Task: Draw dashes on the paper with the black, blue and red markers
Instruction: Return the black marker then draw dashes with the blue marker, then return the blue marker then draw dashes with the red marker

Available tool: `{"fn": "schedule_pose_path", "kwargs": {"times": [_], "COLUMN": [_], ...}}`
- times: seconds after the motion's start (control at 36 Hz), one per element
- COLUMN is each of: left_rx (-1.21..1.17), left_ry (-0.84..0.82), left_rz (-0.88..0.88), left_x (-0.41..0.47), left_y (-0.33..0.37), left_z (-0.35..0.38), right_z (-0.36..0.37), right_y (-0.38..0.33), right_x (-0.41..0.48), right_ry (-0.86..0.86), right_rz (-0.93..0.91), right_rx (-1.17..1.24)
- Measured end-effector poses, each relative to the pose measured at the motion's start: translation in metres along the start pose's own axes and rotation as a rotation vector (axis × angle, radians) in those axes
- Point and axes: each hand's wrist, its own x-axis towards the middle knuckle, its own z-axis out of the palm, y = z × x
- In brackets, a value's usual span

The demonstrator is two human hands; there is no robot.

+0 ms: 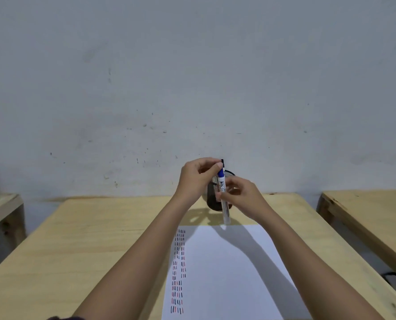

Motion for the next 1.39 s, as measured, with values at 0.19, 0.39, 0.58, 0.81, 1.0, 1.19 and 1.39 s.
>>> {"fn": "schedule_pose_path", "kwargs": {"times": [0.19,0.39,0.58,0.81,1.0,1.19,1.39], "left_rx": [0.317,0.434,0.291,0.197,0.186,0.177,0.182], "left_ry": [0.003,-0.106,-0.116,-0.08,-0.096,-0.111,-0.107], "left_rz": [-0.071,-0.203,-0.209,-0.176,-0.17,-0.169,-0.16], "left_x": [0.02,0.03,0.036,0.04,0.042,0.043,0.041], "left_y": [-0.042,-0.095,-0.123,-0.132,-0.131,-0.134,-0.133], "left_z": [-0.003,0.008,0.02,0.024,0.02,0.021,0.021], "right_z": [-0.023,-0.033,-0.025,-0.018,-0.018,-0.017,-0.008], "right_y": [0.004,0.011,0.042,0.056,0.053,0.05,0.029], "right_x": [0.035,0.073,0.095,0.1,0.106,0.107,0.1], "right_ry": [0.247,0.513,0.47,0.322,0.28,0.444,0.593], "right_rz": [-0.079,-0.137,-0.057,0.012,0.017,-0.012,-0.288], "right_rx": [-0.007,0.061,-0.144,-0.356,-0.417,-0.305,-0.349]}}
